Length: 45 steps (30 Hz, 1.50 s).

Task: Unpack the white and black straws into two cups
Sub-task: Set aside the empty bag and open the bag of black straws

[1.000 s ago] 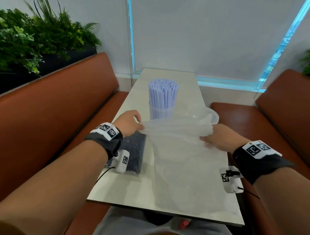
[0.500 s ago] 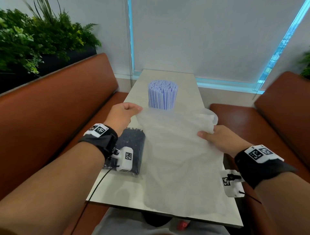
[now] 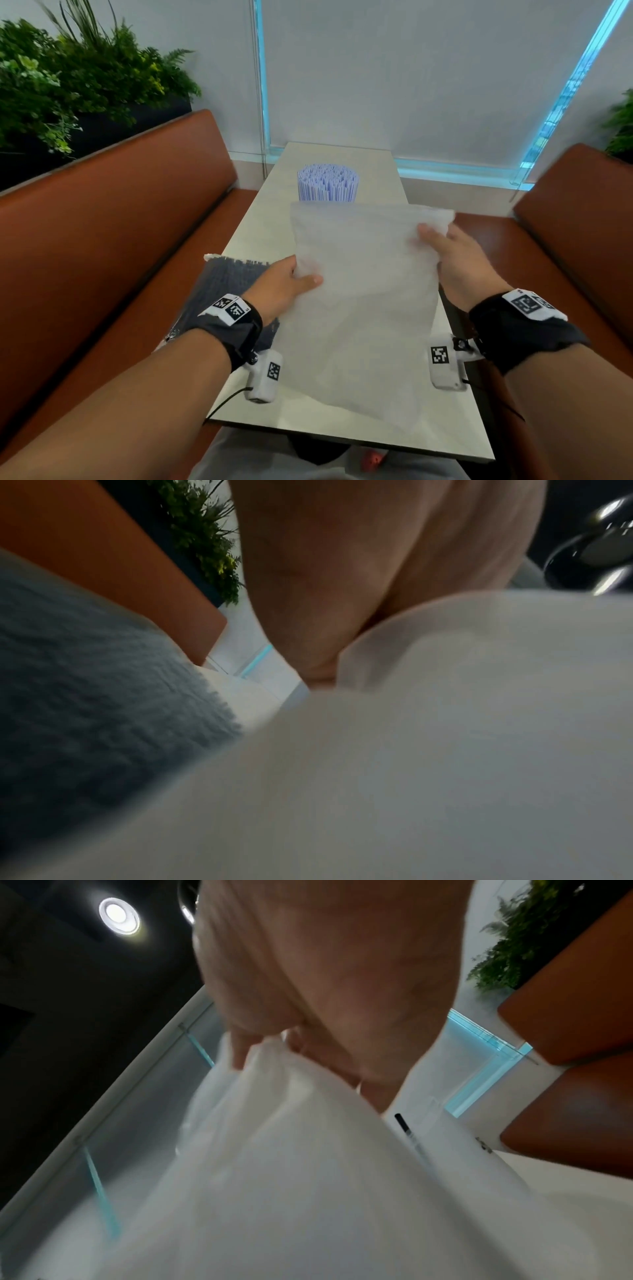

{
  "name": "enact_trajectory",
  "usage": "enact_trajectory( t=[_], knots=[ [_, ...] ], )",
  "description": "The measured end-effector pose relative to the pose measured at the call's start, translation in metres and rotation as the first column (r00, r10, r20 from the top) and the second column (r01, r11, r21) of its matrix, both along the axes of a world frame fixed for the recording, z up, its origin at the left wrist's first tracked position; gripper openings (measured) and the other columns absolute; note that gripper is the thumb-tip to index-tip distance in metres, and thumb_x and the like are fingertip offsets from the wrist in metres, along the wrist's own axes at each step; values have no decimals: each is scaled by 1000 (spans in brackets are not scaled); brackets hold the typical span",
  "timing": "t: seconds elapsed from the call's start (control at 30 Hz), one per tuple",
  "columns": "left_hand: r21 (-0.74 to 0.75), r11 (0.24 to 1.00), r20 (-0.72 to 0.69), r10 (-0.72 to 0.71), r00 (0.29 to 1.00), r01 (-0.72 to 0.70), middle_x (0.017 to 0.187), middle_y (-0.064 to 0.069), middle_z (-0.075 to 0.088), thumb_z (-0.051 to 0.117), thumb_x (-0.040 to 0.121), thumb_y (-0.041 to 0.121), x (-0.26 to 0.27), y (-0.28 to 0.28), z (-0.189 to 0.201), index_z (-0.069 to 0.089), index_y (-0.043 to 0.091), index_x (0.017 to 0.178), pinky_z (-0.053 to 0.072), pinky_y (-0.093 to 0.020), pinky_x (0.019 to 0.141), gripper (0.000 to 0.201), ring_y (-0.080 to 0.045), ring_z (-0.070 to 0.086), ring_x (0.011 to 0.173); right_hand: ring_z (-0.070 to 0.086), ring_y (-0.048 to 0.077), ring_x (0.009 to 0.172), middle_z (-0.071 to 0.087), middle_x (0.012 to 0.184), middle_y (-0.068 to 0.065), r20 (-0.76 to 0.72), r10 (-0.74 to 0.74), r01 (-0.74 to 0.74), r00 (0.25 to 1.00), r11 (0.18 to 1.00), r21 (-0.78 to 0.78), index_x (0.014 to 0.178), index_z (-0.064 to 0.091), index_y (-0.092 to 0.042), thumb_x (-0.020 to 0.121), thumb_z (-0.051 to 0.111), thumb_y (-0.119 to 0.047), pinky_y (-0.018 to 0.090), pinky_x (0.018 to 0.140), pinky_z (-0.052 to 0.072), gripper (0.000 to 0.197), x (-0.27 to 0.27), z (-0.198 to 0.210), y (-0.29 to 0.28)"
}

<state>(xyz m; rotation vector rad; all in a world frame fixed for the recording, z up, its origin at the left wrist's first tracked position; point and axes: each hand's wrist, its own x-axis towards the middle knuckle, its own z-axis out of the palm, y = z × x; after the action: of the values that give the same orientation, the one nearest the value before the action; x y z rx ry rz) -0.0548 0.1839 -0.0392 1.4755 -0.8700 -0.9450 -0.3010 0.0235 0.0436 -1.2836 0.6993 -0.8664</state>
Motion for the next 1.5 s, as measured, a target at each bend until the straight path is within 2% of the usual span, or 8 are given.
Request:
enact_trajectory(
  t=[0.13,0.27,0.43,0.83,1.1,1.27,1.4,1.5],
  knots=[
    [16,999,-62,50,997,-49,111,-17,74,72,92,16,4,13,2,66,6,115,57,-55,90,25,-37,72,100,70,16,78,72,94,-3,99,-299,286,949,950,123,99,65,-27,94,64,-38,44,87,54,12,-2,4,-13],
    [-64,984,-249,144,958,-164,118,-19,71,65,97,17,-5,11,14,61,5,122,56,-56,92,28,-40,68,108,75,16,94,76,110,-7,-219,116,-76,969,980,184,117,68,-36,65,69,-81,39,75,56,69,0,-17,1],
    [-48,998,-365,27,931,-48,129,-12,68,52,104,25,2,16,21,60,11,131,48,-49,99,32,-30,65,115,66,32,97,74,106,15,-182,86,-79,980,996,47,115,69,-4,89,72,-27,38,80,57,35,1,-33,3],
    [-201,969,-316,78,945,-147,115,-11,73,51,101,2,16,12,31,67,19,116,57,-40,83,28,-25,71,92,71,30,99,75,109,14,-231,110,-142,967,981,-128,115,70,-12,97,62,-10,48,90,56,20,-7,-28,0],
    [-76,979,-286,159,945,-188,73,-10,57,44,89,-10,24,17,30,67,22,61,45,-22,52,48,-24,49,59,53,35,74,61,81,20,-293,106,-166,950,967,-191,55,66,-24,89,38,22,44,72,41,63,-15,-21,0],
    [115,991,-310,97,946,-64,127,-9,62,58,99,42,27,12,28,61,22,118,55,-19,68,29,-13,66,93,49,36,78,62,88,19,-244,36,-59,969,995,-86,67,68,-26,91,35,14,44,65,42,57,-10,-22,4],
    [72,985,-176,166,970,-156,122,-12,65,74,89,10,18,10,11,49,20,141,59,-26,71,59,-20,71,95,66,2,71,69,88,-1,-237,5,-8,972,1000,-10,118,67,-33,104,45,-35,21,58,52,26,-7,-19,3],
    [1,949,-223,309,925,-317,113,-10,74,70,93,13,21,6,13,56,15,132,59,-47,86,42,-29,73,98,74,25,89,77,99,8,-308,256,-184,916,952,244,123,67,-16,91,65,-47,38,74,56,44,-8,-27,10]
  ],
)
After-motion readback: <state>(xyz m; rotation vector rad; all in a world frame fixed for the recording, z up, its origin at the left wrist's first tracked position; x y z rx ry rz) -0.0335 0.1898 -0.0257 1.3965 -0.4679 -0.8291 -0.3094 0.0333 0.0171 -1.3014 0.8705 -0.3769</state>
